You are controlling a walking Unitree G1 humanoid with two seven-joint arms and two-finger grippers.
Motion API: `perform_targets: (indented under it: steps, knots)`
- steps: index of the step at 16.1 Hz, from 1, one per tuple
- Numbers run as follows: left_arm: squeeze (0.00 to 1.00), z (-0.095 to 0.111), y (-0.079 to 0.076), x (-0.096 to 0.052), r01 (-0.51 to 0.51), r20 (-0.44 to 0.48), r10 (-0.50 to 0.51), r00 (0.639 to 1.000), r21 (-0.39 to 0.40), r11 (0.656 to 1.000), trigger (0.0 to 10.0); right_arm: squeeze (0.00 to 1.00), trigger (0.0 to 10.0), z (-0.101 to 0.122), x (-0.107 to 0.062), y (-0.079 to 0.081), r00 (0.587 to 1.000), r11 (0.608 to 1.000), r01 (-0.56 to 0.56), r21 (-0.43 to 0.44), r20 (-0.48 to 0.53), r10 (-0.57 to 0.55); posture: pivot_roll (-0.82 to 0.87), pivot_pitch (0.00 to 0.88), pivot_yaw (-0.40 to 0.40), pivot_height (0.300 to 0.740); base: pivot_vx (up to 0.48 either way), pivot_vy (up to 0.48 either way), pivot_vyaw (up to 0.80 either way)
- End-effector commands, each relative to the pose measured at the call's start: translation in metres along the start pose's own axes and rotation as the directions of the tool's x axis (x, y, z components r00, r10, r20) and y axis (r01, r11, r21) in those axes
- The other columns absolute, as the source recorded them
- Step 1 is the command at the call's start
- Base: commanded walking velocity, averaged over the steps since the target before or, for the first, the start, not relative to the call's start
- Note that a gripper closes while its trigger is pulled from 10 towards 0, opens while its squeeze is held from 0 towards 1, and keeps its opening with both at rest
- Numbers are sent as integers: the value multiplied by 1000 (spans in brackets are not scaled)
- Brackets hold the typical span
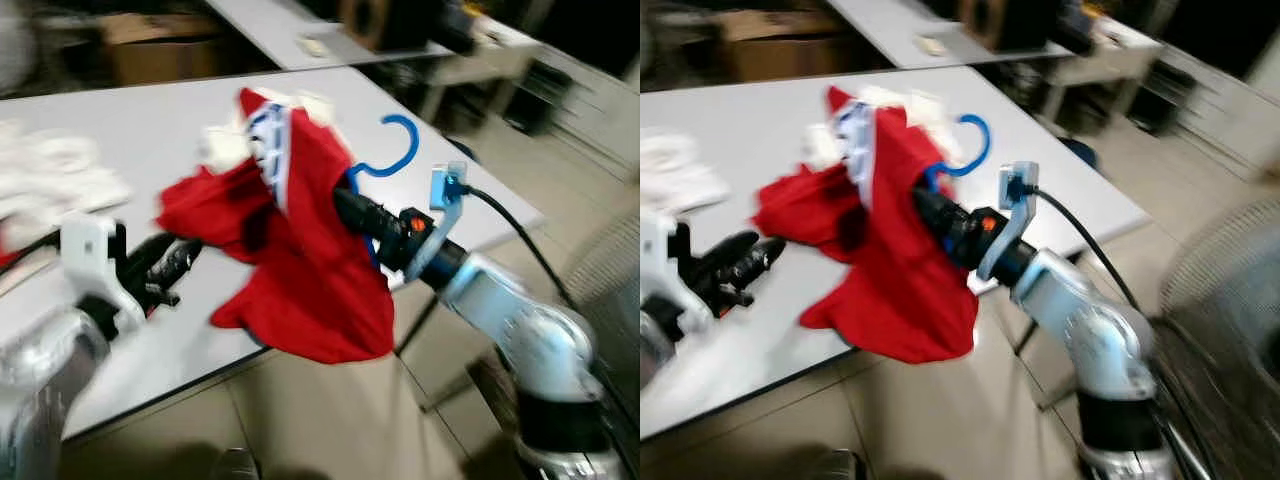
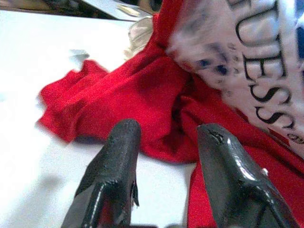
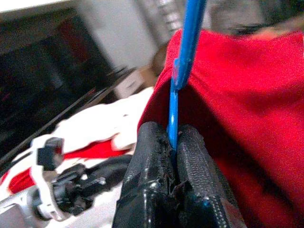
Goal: Hang hanger
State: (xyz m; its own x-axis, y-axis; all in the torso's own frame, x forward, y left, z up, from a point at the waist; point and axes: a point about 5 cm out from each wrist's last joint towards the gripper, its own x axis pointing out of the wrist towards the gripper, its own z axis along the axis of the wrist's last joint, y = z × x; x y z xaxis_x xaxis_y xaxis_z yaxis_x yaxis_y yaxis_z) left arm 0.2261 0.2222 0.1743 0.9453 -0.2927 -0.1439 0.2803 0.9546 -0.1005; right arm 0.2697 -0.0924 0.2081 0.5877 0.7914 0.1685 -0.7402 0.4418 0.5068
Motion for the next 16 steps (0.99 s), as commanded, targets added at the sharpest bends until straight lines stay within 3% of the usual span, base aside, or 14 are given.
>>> perform_targets:
  steps: [1, 3, 5, 9, 12, 14, 16]
  knots:
    - [0, 2, -10, -2, 0, 18, -1, 1000, 28, 1000, 10000, 0, 10000, 5, -9, 10, 999, 998, -43, -37, 7, 43, 41, 0, -95, 740, 0, 0, 800]
    - [0, -4, -17, -4, 25, -10, -24, 1000, 79, 997, 10000, 0, 10000, -12, -27, 10, 996, 995, -37, -95, -90, 29, 31, 0, -103, 740, 0, 0, 800]
    - [0, -3, -17, -4, 1, 20, -3, 1000, 76, 997, 10000, 0, 10000, -20, -41, 13, 993, 997, -27, -73, -121, 18, 26, 0, -110, 740, 0, 0, 800]
    - [0, -2, -21, 1, -30, 65, 25, 998, 74, 997, 10000, 0, 10000, -15, -49, 19, 995, 995, -88, -43, -41, 86, 22, 6, -109, 740, 0, 0, 800]
    - [0, -3, -30, -1, 55, 58, -60, 997, 74, 996, 10000, 0, 10000, 4, -58, 16, 988, 989, -142, -44, 47, 144, 20, 15, -108, 740, 0, 0, 800]
    - [0, -5, -33, -1, 101, 38, -105, 994, 88, 991, 10000, 0, 10000, 11, -64, 20, 980, 979, -195, -66, 36, 197, 10, 13, -112, 740, 0, 0, 800]
    - [0, -10, -37, -6, 221, -37, -218, 975, 158, 962, 10000, 0, 10000, 7, -69, 24, 970, 967, -245, -74, -21, 244, 8, 9, -118, 740, 0, 0, 800]
